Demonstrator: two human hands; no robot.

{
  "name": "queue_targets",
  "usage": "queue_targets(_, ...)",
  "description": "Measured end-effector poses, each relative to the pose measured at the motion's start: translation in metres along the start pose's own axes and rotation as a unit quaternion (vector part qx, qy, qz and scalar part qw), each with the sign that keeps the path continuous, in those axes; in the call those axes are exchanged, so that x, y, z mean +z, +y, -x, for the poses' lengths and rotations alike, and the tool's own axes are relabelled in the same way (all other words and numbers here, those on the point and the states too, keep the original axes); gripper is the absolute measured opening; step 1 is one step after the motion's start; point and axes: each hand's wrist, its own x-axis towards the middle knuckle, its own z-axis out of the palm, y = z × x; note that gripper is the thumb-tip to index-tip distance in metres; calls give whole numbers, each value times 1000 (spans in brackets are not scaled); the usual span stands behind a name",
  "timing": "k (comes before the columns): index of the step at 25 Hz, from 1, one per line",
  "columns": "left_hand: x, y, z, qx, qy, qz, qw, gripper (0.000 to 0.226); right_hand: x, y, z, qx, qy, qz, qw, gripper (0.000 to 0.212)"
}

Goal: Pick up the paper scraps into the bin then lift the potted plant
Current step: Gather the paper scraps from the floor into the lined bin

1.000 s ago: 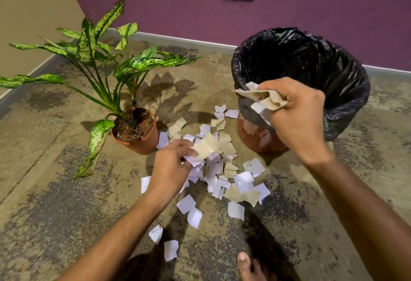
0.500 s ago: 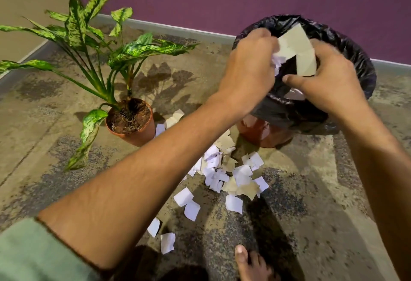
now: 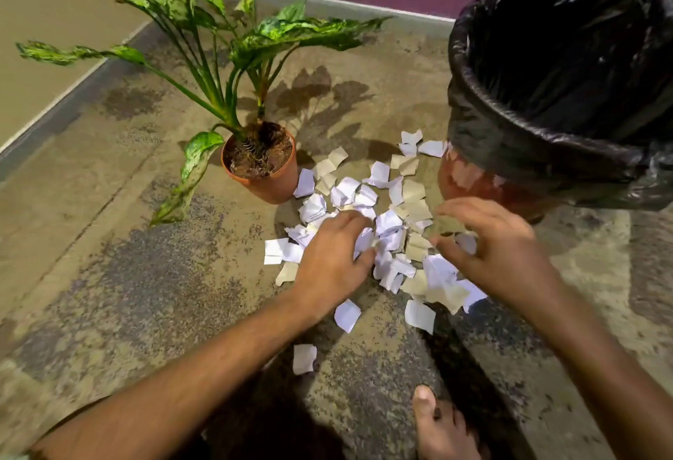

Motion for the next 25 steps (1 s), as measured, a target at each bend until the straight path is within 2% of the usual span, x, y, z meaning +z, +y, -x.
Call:
queue_targets(2, 16, -36, 27, -117, -146, -110, 976, 69, 37, 27, 8, 94, -208, 102, 968, 85)
queue_targets(3, 19, -49, 38, -171, -209, -159, 950, 85, 52, 43, 14, 123, -274, 142, 943, 102)
queue_targets(4, 21, -58, 48, -215, -255, -191, 923, 99, 62, 55, 21, 138, -309, 168, 926, 115)
queue_targets(6, 27, -71, 62, -281, -308, -208, 885, 113, 74, 70, 33, 146, -328, 181, 916, 128)
queue_targets(8, 35, -78, 73, -321, -317, -177, 875, 113, 86, 68, 40, 120, -325, 186, 919, 130)
queue_targets(12, 49, -71, 75, -294, -261, -156, 906, 89, 103, 51, 35, 60, -283, 173, 942, 117)
queue_targets(16, 52, -61, 63, -246, -224, -64, 941, 94, 120, 37, 27, -5, -250, 157, 956, 94)
queue_targets(18, 54, -59, 55, -214, -233, -28, 948, 100, 127, 26, 24, -34, -225, 153, 962, 75)
queue_targets(20, 56, -59, 49, -187, -253, -45, 948, 101, 130, 20, 22, -74, -210, 154, 963, 58)
queue_targets(22, 58, -56, 48, -148, -253, -85, 952, 80, 132, 22, 20, -86, -208, 180, 958, 51)
queue_targets(25, 61, -54, 47, -118, -220, -100, 963, 52, 125, 22, 17, -65, -200, 158, 965, 46)
